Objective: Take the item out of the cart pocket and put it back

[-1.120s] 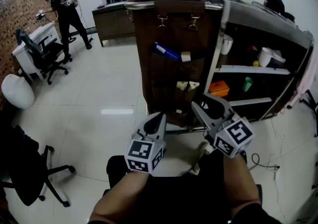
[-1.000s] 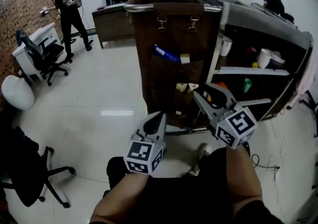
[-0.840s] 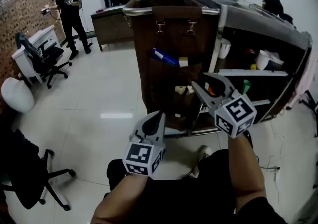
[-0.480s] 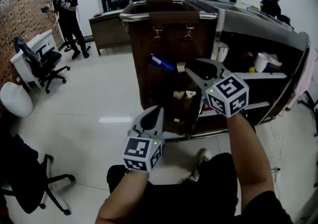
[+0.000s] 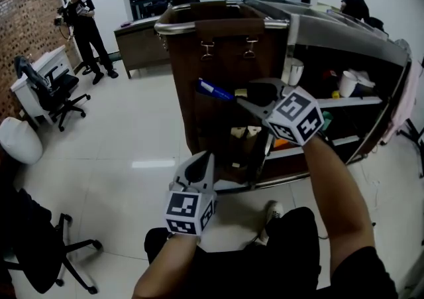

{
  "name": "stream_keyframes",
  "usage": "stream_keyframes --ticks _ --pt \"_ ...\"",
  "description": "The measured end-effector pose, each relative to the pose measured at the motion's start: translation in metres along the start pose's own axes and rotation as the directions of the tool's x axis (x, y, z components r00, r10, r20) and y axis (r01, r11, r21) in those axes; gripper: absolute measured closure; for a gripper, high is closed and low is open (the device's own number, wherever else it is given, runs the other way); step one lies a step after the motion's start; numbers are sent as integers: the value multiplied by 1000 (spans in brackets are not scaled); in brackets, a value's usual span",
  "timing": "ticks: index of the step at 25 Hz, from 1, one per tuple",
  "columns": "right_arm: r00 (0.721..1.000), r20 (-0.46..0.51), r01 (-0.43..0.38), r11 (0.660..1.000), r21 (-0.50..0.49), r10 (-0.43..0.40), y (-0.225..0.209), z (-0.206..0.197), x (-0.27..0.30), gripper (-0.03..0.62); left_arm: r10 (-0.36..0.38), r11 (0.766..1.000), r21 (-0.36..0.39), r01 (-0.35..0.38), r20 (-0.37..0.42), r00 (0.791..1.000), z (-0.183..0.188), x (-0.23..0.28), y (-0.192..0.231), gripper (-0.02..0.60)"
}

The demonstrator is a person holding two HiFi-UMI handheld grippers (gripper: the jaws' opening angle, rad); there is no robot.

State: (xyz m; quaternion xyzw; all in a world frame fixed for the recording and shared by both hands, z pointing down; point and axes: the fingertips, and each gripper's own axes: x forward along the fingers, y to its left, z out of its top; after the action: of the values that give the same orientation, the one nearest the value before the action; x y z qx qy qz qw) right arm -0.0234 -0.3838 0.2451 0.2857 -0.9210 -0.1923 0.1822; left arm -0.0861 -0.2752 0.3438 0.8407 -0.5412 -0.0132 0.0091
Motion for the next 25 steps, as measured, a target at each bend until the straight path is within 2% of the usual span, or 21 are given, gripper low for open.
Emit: stream_keyframes --ticks 10,15,20,25 --pt "999 -37 -12 1000 -6 12 0 -8 12 414 -27 1000 -3 27 15 1000 5 1 -12 581" --pt "999 -48 10 1000 -5 -10 -3 -14 12 454 -31 1000 -5 31 24 999 8 0 -13 581" --pt "997 37 70 996 57 -73 -22 5 -4 490 -29 1000 -6 30 32 999 10 -1 -12 581" --pt "974 160 133 978 163 -160 -40 41 -31 494 -29 1000 -3 30 36 999 12 -2 -14 581"
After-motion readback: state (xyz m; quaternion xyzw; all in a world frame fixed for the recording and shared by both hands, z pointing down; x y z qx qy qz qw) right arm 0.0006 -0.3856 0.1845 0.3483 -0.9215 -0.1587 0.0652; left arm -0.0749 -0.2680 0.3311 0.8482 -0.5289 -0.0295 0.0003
